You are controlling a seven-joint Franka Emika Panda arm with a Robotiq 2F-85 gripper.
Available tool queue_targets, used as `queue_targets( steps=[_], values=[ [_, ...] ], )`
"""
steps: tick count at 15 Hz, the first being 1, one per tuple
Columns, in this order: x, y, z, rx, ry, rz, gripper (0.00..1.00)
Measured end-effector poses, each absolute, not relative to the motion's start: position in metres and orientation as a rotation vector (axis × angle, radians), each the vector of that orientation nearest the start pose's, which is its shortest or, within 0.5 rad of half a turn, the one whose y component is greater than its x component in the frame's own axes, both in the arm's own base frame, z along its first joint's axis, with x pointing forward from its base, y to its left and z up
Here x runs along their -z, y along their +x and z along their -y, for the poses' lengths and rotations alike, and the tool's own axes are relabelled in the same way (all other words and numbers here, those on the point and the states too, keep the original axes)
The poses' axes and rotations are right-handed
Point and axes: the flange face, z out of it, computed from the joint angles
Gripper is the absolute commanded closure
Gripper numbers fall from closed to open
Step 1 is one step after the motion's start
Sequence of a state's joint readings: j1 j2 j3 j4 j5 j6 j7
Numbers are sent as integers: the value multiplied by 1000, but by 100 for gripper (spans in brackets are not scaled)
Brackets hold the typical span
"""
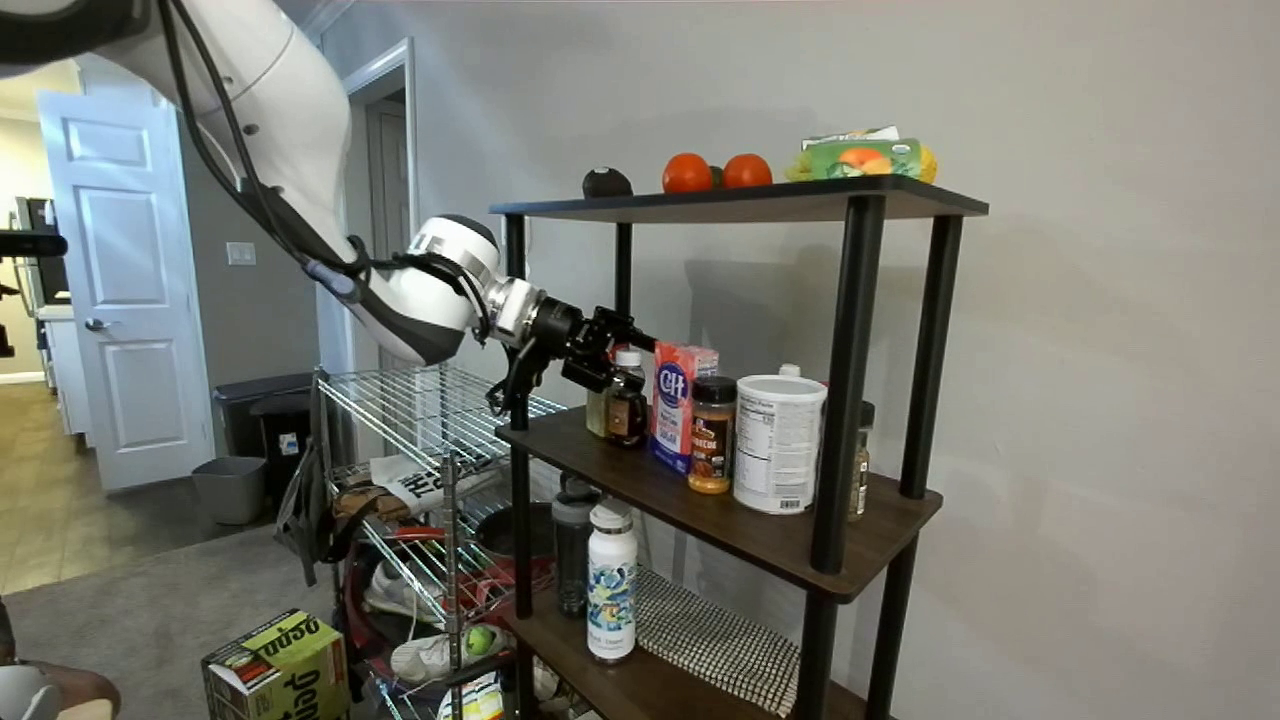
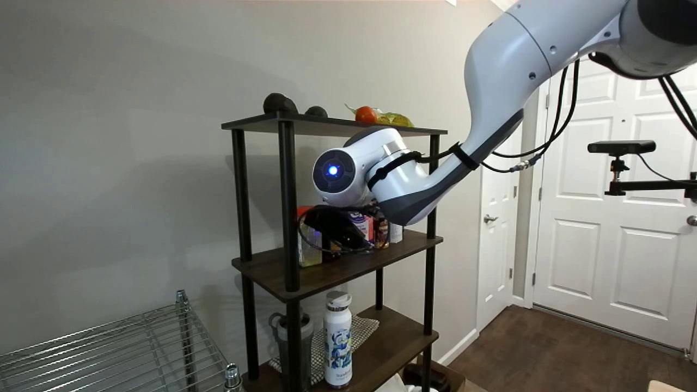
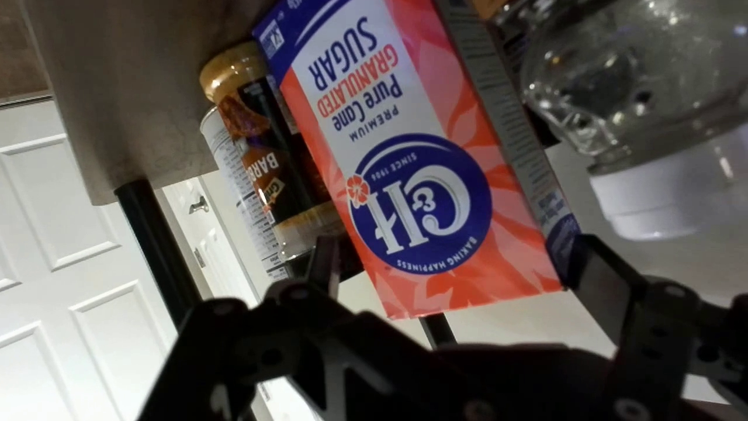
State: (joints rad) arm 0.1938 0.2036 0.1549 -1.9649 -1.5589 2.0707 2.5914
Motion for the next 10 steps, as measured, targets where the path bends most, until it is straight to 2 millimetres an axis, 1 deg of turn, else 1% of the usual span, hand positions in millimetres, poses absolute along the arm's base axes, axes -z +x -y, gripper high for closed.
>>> queue_targets(
  steps=[5, 10],
  values=[
    [-408, 598, -158, 1970, -2139, -1581, 0],
    [-406, 599, -157, 1969, -2143, -1584, 0]
  ],
)
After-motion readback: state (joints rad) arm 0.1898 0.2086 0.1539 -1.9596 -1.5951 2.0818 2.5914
